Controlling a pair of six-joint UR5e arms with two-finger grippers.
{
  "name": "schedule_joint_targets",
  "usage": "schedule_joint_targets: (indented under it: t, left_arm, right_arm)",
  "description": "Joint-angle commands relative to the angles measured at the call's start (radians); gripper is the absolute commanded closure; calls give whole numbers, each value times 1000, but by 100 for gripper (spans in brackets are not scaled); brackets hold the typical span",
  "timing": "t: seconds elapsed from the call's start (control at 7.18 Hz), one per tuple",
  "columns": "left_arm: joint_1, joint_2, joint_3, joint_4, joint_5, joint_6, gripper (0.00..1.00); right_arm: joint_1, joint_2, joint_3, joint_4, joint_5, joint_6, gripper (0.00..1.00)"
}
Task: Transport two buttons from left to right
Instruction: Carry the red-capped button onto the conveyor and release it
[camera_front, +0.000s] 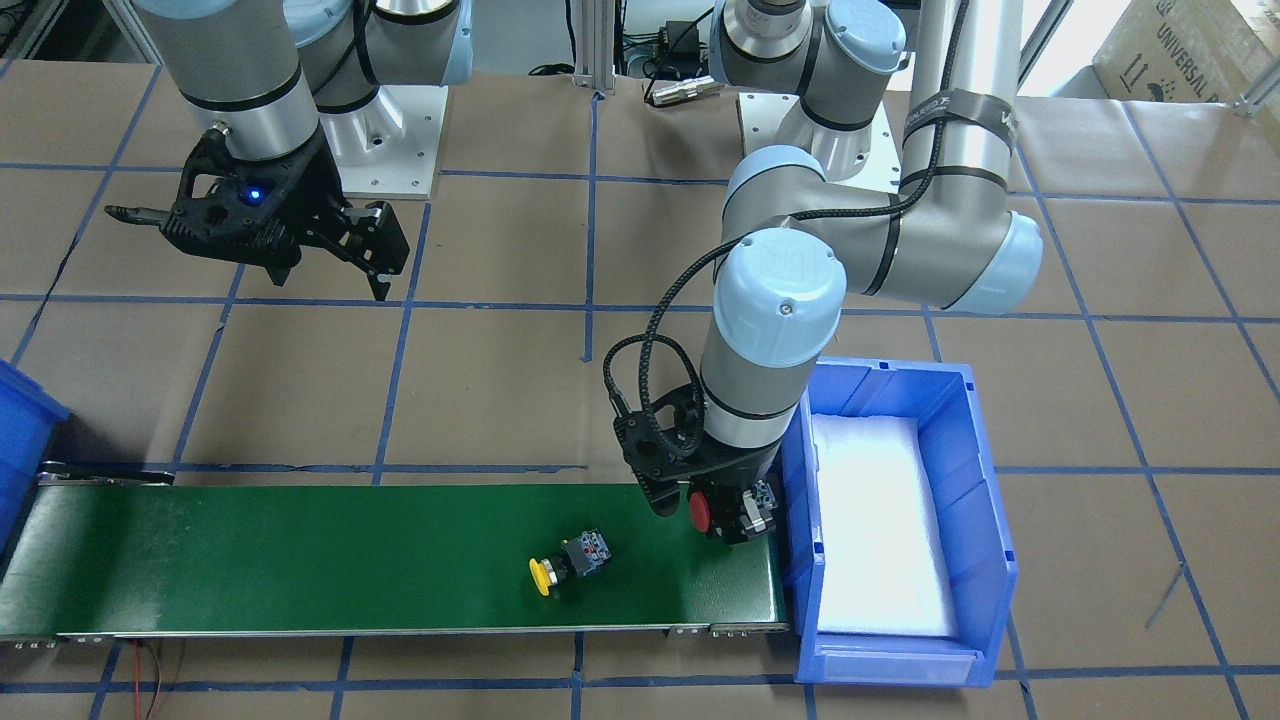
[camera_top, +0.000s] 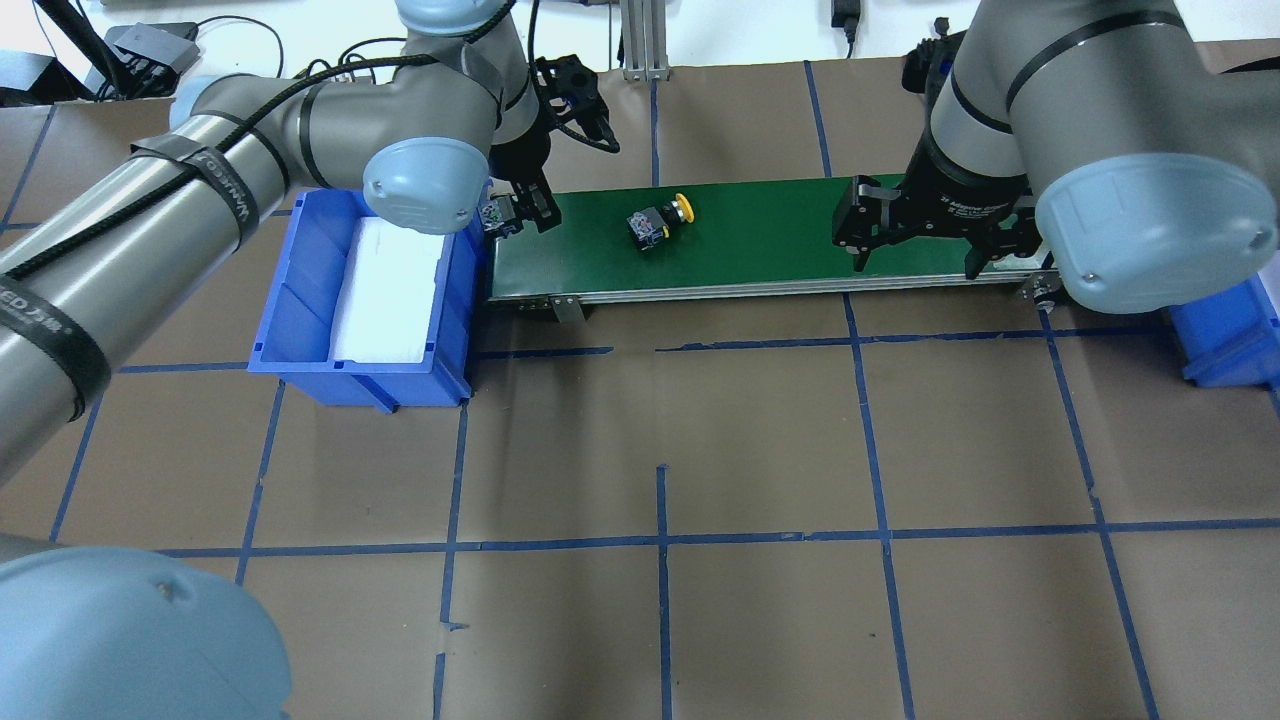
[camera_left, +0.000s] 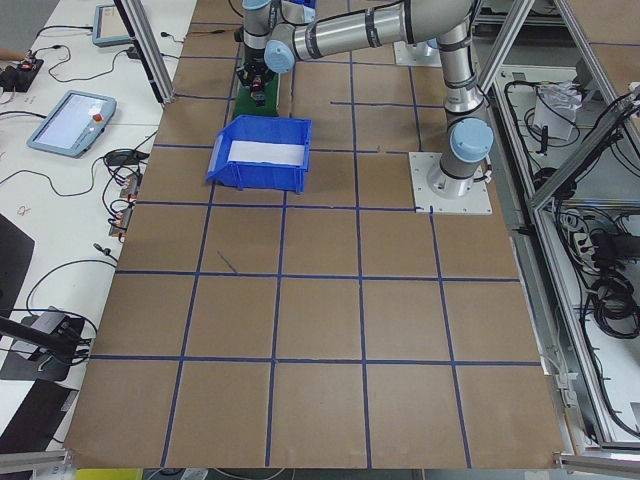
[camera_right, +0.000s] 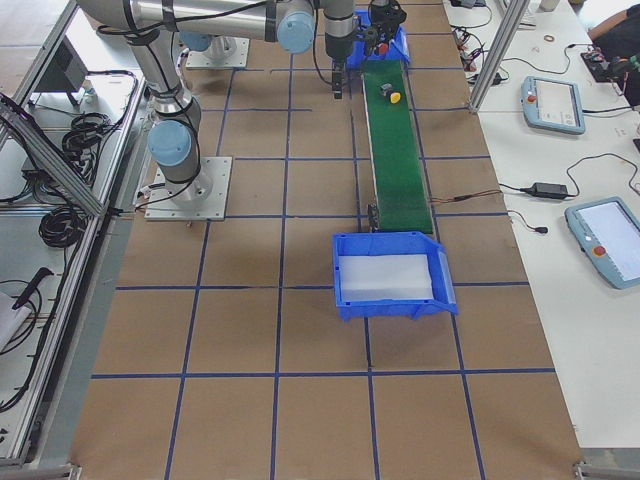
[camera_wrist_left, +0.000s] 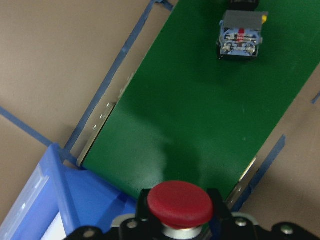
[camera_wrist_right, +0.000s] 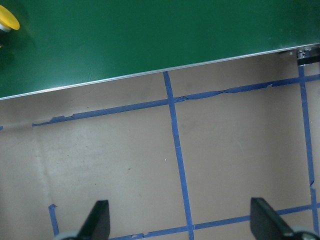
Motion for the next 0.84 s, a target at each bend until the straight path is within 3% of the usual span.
schedule_joint_targets:
  t: [0.0, 0.42, 0.7]
  left_arm:
    - [-17, -54, 3, 69, -31, 123, 69]
    - [-12, -86, 13, 98, -17, 229, 63]
    - [-12, -83, -6, 98, -22, 229, 49]
  right_arm:
    - [0, 0, 0, 0, 0, 0, 0]
    - [0, 0, 0, 0, 0, 0, 0]
    - [0, 0, 0, 0, 0, 0, 0]
